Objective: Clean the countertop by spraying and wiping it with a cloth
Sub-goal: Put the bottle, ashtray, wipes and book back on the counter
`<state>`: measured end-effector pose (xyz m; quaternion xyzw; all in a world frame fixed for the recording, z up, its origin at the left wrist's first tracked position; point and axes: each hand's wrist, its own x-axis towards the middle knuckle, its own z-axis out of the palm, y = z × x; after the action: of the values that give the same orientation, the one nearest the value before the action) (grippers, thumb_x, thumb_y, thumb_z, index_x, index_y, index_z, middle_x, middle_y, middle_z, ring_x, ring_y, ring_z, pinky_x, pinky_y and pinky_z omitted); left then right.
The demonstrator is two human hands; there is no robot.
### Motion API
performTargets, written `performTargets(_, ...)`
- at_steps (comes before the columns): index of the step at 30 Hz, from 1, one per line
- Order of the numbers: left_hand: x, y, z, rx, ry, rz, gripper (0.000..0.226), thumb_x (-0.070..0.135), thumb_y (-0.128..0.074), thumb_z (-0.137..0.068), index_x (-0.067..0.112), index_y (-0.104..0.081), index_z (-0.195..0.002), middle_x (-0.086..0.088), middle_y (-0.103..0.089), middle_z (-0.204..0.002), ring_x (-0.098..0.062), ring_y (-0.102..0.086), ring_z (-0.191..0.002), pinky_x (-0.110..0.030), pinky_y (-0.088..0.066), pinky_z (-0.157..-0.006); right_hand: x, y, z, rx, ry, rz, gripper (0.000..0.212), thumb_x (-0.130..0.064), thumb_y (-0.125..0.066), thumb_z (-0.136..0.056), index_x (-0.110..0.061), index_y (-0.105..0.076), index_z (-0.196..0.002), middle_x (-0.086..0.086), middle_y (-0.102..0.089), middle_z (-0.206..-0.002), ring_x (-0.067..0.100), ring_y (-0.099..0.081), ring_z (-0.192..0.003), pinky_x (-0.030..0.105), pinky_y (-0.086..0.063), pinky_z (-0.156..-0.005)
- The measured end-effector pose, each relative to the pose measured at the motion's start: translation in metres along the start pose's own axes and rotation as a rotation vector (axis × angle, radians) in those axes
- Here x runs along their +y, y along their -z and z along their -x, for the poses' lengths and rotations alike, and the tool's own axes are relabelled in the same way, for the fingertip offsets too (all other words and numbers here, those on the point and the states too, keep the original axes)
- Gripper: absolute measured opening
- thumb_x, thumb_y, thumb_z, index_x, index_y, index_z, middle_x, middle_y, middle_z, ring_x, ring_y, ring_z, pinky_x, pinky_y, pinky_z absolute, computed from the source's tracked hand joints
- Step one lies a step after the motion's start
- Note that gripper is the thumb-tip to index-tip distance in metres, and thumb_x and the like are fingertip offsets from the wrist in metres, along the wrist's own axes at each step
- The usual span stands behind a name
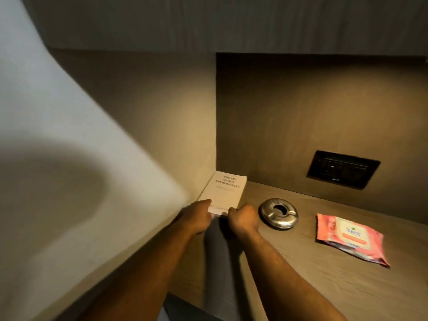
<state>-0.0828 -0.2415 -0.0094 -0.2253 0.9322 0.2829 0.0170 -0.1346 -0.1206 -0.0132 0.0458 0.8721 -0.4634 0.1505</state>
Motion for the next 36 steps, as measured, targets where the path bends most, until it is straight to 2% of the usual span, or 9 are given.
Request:
performTargets(5,-0.015,0.003,-0.003,-0.01,-0.107,-0.008,0.042,0.023,-0.051,-0.096,0.016,-0.046,-0.137,-0.008,-0.05,-0.141,-0.028,-0.05,-0.125,-0.034,-0.04,-0.102,-0.012,-0.023,-0.015,0.038,-0.175,-0.312,0.01,-0.014,-0.067,-0.087,-0.005,-0.064,-0.09,0.018,-0.07,-0.111,0.034,-0.068,-0.097,0.044,-0.059,-0.084)
performTargets(8,-0.025,0.002,-0.004,-0.009,-0.134,0.004,0.042,0.024,-0.052,-0.095,0.017,-0.047,-0.136,-0.007,-0.052,-0.14,-0.026,-0.05,-0.122,-0.031,-0.04,-0.099,-0.011,-0.023,-0.013,0.033,-0.216,-0.399,0.015,-0.01,-0.065,-0.088,-0.011,-0.057,-0.076,0.015,-0.071,-0.105,0.029,-0.067,-0.083,0.037,-0.059,-0.07)
performTargets(11,-0.029,0.002,-0.002,0.061,-0.171,0.036,0.043,0.025,-0.055,-0.093,0.02,-0.049,-0.135,-0.005,-0.054,-0.138,-0.024,-0.053,-0.12,-0.028,-0.04,-0.096,-0.011,-0.018,-0.002,-0.027,-0.158,-0.382,0.011,-0.009,-0.063,-0.09,-0.013,-0.058,-0.081,0.009,-0.071,-0.102,0.019,-0.066,-0.073,0.026,-0.054,-0.054)
performTargets(15,-0.025,-0.005,0.012,0.161,-0.278,0.066,0.064,0.03,-0.071,-0.081,0.022,-0.044,-0.139,-0.002,-0.051,-0.137,-0.02,-0.053,-0.118,-0.033,-0.049,-0.094,-0.007,0.012,0.023,-0.082,-0.023,-0.363,0.009,-0.015,-0.06,-0.094,-0.012,-0.057,-0.087,0.009,-0.071,-0.101,0.018,-0.068,-0.083,0.029,-0.06,-0.065)
performTargets(19,0.003,-0.019,0.042,0.104,-0.311,0.312,0.077,0.022,-0.082,-0.071,0.021,-0.045,-0.139,0.001,-0.047,-0.141,-0.015,-0.05,-0.12,-0.03,-0.047,-0.097,0.024,0.063,0.065,-0.041,0.082,-0.414,0.017,-0.014,-0.059,-0.096,-0.012,-0.058,-0.079,0.007,-0.07,-0.084,0.005,-0.059,-0.059,0.015,-0.041,-0.043)
performTargets(25,0.055,-0.079,0.124,0.07,-0.401,0.31,0.083,0.03,-0.083,-0.069,0.03,-0.041,-0.14,0.007,-0.042,-0.143,-0.012,-0.043,-0.121,-0.03,-0.049,-0.094,0.122,0.138,0.123,0.042,-0.015,-0.481,0.015,-0.018,-0.06,-0.096,-0.007,-0.063,-0.087,0.009,-0.074,-0.089,0.021,-0.071,-0.083,0.035,-0.057,-0.069)
performTargets(29,0.057,-0.12,0.174,0.007,-0.357,0.177,0.077,0.033,-0.08,-0.073,0.029,-0.044,-0.14,0.005,-0.041,-0.146,-0.019,-0.038,-0.128,-0.044,-0.043,-0.104,0.176,0.147,0.14,0.112,-0.034,-0.348,0.027,-0.016,-0.062,-0.094,-0.013,-0.059,-0.067,0.004,-0.07,-0.072,0.018,-0.061,-0.063,0.025,-0.045,-0.056)
performTargets(32,0.055,-0.13,0.192,-0.018,-0.322,0.173,0.071,0.028,-0.081,-0.073,0.021,-0.049,-0.137,-0.002,-0.046,-0.144,-0.021,-0.043,-0.125,-0.042,-0.047,-0.101,0.189,0.143,0.15,0.159,-0.025,-0.192,0.026,-0.02,-0.063,-0.093,-0.016,-0.059,-0.068,0.002,-0.069,-0.081,0.011,-0.06,-0.065,0.021,-0.04,-0.049)
performTargets(36,0.059,-0.127,0.196,-0.036,-0.285,0.158,0.061,0.023,-0.079,-0.076,0.019,-0.054,-0.132,-0.002,-0.051,-0.14,-0.012,-0.052,-0.11,-0.023,-0.052,-0.083,0.193,0.14,0.156,0.194,0.011,0.035,0.019,-0.025,-0.062,-0.094,-0.009,-0.069,-0.089,0.007,-0.072,-0.099,0.02,-0.065,-0.082,0.022,-0.036,-0.051)
